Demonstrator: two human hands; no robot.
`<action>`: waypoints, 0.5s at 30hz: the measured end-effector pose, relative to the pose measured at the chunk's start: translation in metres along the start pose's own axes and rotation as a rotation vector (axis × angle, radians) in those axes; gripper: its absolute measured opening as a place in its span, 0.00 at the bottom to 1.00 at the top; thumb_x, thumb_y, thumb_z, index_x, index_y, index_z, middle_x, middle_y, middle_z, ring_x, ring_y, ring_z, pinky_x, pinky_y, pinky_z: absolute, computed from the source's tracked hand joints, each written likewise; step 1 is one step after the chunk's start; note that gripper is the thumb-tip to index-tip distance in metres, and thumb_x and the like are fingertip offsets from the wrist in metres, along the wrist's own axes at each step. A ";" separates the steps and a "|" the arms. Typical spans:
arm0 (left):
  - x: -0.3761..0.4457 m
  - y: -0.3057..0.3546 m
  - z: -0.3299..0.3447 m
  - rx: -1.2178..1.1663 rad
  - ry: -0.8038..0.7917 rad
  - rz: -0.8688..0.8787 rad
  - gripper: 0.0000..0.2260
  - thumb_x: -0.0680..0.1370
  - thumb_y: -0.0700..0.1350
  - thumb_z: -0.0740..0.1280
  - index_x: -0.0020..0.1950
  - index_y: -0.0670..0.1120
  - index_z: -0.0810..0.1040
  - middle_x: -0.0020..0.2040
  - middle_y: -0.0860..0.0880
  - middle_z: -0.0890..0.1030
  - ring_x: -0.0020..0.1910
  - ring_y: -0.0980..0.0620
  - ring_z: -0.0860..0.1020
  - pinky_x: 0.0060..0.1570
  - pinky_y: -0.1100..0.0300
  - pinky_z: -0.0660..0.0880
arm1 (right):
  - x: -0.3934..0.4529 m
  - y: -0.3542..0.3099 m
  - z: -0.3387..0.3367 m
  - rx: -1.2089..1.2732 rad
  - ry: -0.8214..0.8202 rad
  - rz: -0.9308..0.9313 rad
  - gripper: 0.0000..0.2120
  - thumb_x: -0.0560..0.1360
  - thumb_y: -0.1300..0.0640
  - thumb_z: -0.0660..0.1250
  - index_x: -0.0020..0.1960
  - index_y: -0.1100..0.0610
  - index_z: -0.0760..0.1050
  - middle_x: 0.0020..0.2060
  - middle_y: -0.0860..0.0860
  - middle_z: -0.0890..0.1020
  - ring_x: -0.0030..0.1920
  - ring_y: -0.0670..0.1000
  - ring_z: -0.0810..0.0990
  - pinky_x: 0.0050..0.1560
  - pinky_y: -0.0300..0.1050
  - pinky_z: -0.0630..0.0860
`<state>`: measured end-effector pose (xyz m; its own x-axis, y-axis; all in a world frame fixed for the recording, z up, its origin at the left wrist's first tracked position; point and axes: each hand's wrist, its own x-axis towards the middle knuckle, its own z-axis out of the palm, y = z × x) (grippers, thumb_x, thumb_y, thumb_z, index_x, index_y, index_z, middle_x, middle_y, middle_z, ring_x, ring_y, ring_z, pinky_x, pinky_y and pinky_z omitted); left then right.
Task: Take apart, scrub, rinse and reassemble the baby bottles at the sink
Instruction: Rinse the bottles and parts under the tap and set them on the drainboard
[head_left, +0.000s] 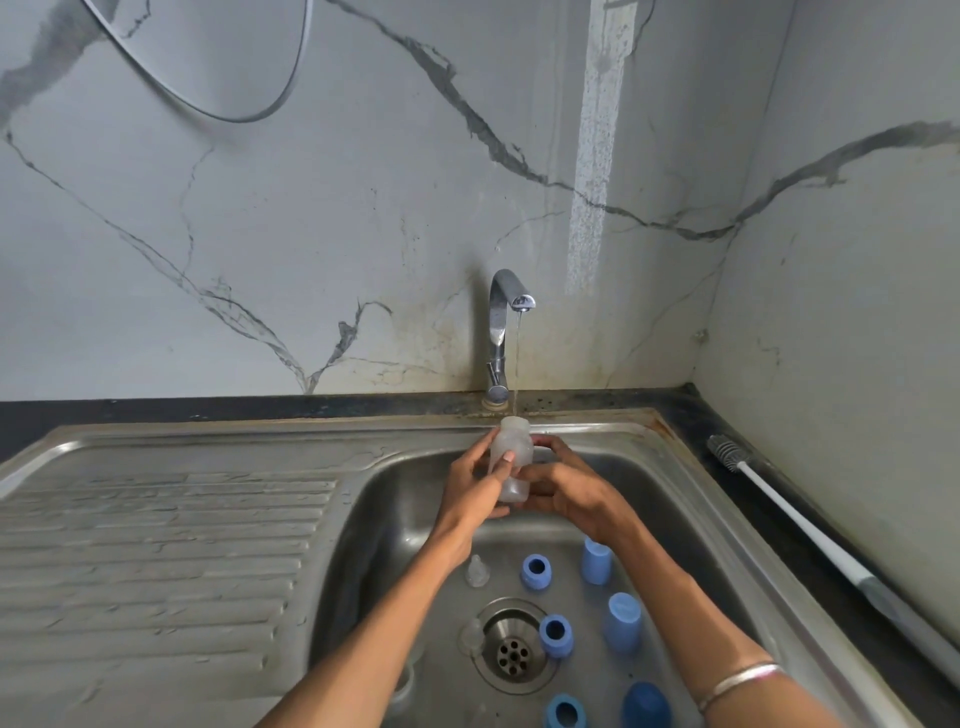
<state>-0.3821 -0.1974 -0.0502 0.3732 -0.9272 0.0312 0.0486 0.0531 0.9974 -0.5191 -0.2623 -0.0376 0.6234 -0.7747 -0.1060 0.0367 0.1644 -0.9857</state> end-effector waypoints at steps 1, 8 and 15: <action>-0.002 0.002 0.000 -0.004 -0.012 -0.005 0.23 0.81 0.45 0.68 0.73 0.60 0.69 0.59 0.50 0.80 0.53 0.51 0.82 0.49 0.48 0.83 | 0.001 0.000 0.000 0.024 0.001 -0.008 0.24 0.73 0.64 0.71 0.67 0.53 0.70 0.56 0.61 0.83 0.55 0.60 0.84 0.61 0.59 0.79; 0.003 -0.002 -0.005 0.333 -0.015 0.221 0.27 0.75 0.40 0.74 0.72 0.55 0.74 0.64 0.59 0.77 0.58 0.64 0.77 0.62 0.60 0.76 | 0.006 0.002 -0.003 -0.096 0.228 -0.077 0.14 0.80 0.49 0.66 0.60 0.56 0.79 0.52 0.54 0.86 0.54 0.53 0.84 0.56 0.49 0.81; 0.009 -0.002 -0.009 0.168 0.175 0.089 0.16 0.76 0.51 0.74 0.62 0.48 0.80 0.55 0.49 0.84 0.55 0.50 0.82 0.55 0.56 0.80 | 0.006 -0.001 -0.007 0.168 0.228 -0.079 0.12 0.79 0.57 0.68 0.60 0.60 0.77 0.52 0.57 0.85 0.53 0.55 0.85 0.56 0.51 0.81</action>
<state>-0.3709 -0.2024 -0.0521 0.5243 -0.8427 0.1226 -0.1411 0.0561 0.9884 -0.5212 -0.2716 -0.0385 0.4229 -0.9030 -0.0751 0.2188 0.1822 -0.9586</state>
